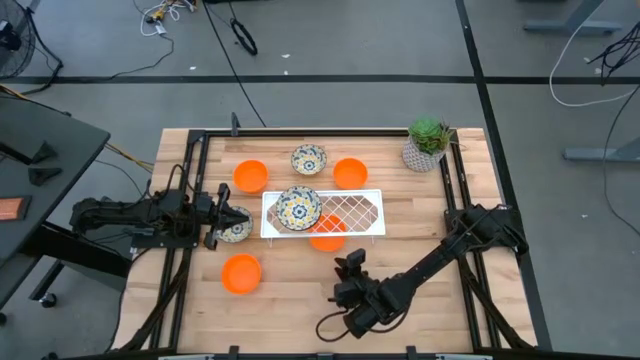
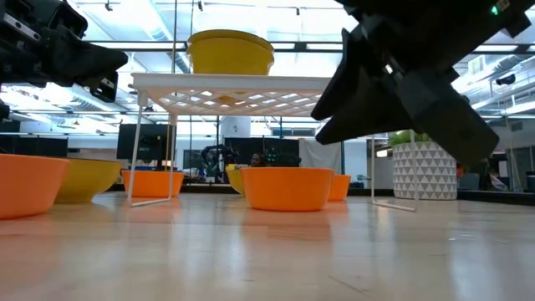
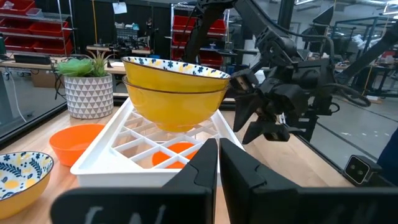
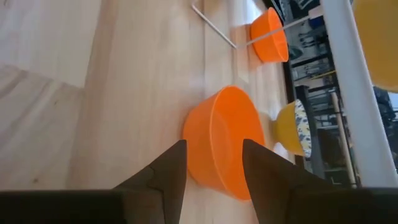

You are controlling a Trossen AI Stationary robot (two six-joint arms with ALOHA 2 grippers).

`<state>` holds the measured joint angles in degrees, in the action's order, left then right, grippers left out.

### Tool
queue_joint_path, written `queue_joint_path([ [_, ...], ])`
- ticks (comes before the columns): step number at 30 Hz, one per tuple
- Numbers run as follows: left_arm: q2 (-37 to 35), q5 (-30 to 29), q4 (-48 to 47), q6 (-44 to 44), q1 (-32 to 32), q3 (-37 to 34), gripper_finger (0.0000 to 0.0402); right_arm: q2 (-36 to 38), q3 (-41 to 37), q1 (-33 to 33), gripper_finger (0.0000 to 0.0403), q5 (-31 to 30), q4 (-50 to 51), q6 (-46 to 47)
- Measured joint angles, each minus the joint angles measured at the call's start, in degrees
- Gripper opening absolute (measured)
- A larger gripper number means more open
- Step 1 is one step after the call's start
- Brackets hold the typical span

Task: Pick & Place Mini bowls
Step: Put the orange bowl on the shelf

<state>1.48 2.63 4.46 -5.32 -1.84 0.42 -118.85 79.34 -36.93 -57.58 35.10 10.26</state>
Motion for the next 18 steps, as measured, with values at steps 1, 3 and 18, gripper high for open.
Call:
queue_joint_path([
  [1, 0.01, 0.00, -0.01, 0.01, 0.00, 0.00, 0.0023, 0.00, 0.21, -0.03, 0.0158, 0.01, 0.20, 0.00],
  [3, 0.00, 0.00, -0.01, 0.02, 0.01, 0.01, 0.0023, 0.00, 0.64, -0.35, 0.0158, -0.04, 0.12, 0.00],
  [18, 0.00, 0.00, -0.01, 0.02, 0.01, -0.01, 0.0023, -0.03, 3.22, -4.35, 0.0158, -1.73, 3.11, 1.89],
])
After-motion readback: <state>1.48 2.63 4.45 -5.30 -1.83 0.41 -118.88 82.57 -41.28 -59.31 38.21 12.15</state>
